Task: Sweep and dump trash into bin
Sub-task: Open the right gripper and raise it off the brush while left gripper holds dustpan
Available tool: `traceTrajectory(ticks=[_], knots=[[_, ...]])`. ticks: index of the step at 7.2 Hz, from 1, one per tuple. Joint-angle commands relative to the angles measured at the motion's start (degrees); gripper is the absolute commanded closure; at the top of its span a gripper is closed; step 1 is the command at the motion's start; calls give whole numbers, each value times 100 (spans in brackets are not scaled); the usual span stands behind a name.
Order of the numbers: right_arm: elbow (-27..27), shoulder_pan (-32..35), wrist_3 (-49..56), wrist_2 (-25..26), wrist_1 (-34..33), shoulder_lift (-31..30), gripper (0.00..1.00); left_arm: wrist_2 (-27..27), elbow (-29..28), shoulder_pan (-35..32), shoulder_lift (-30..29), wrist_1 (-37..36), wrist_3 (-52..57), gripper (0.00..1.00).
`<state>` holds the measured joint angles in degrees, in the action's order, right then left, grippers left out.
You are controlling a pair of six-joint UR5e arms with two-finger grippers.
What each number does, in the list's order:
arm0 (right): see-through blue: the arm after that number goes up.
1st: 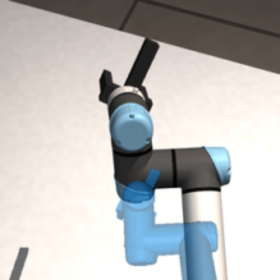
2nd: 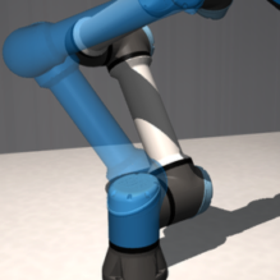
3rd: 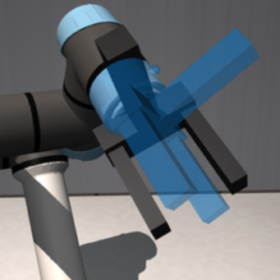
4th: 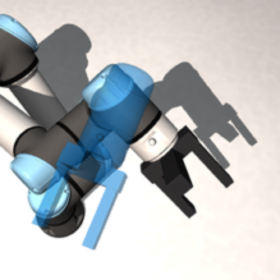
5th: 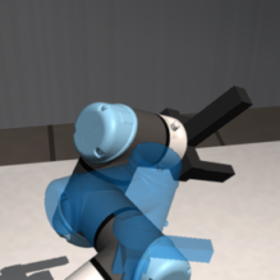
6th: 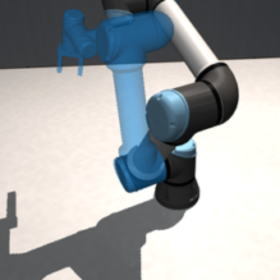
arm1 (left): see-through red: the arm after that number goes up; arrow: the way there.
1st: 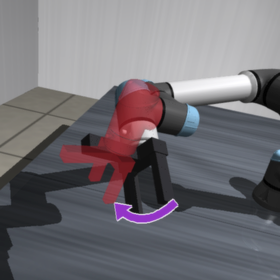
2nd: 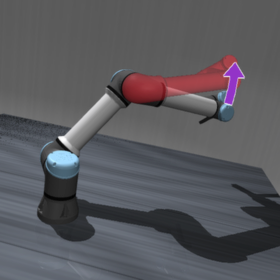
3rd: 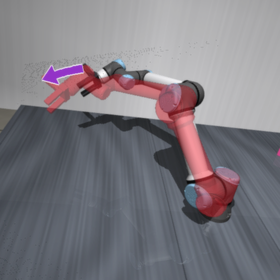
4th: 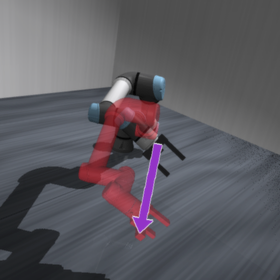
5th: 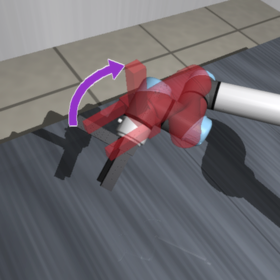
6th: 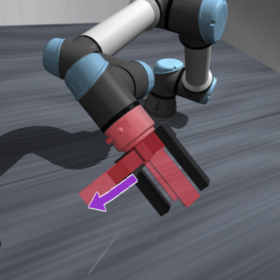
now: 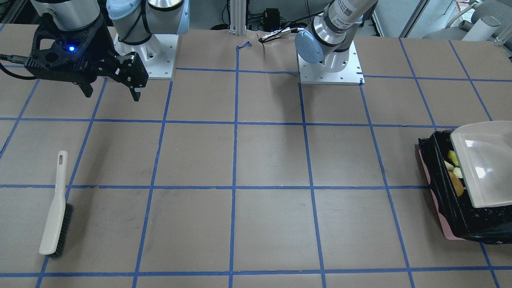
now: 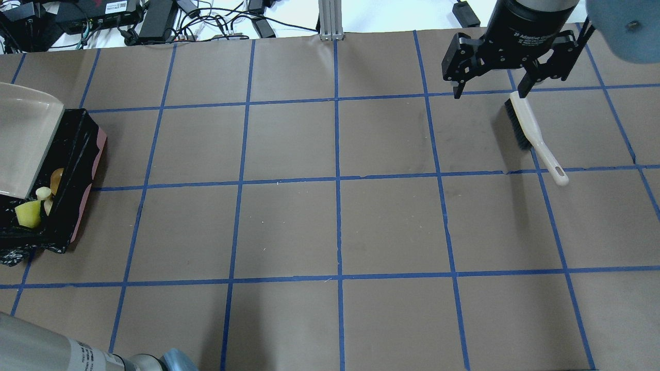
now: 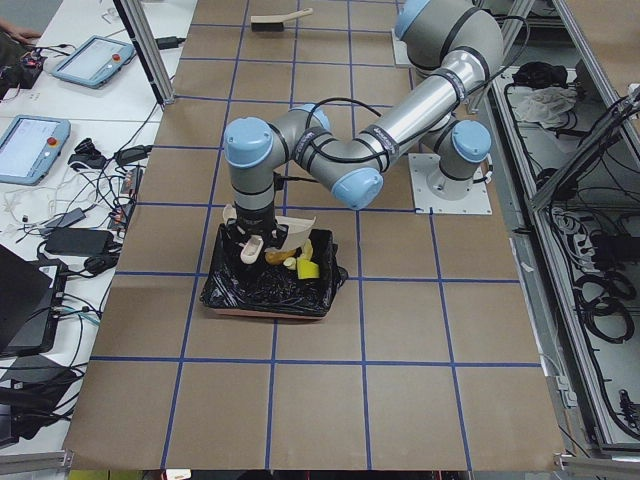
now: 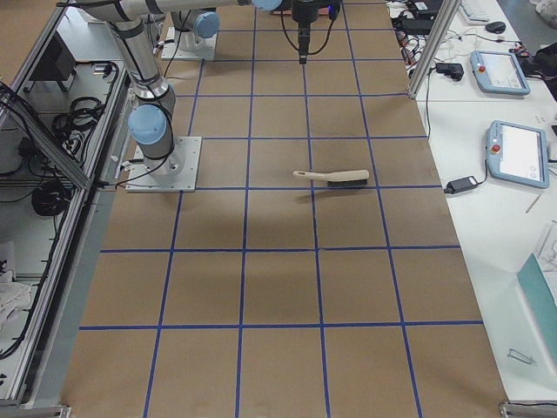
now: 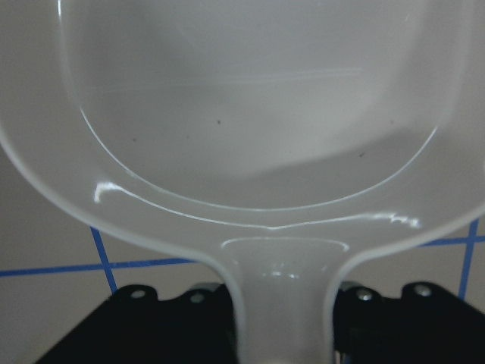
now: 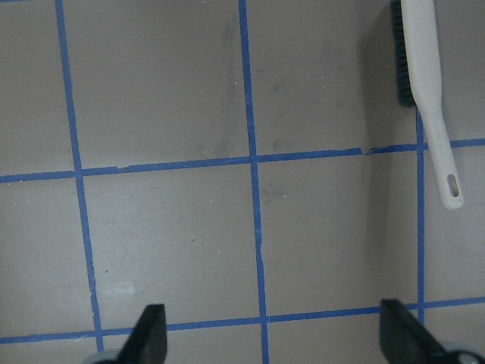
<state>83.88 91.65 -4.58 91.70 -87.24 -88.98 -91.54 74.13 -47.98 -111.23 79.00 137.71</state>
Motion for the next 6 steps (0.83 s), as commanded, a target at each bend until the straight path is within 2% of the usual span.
traceTrajectory(ticks=[1,3,6], knots=[[6,-77,203,6,-13,-23,1,626,14,-403,102,580,-331,100],[6,-121,212,6,14,-31,1,873,171,-860,101,792,-1077,100],[14,-121,203,-12,14,-31,0,1024,681,-2019,23,740,-2367,100]])
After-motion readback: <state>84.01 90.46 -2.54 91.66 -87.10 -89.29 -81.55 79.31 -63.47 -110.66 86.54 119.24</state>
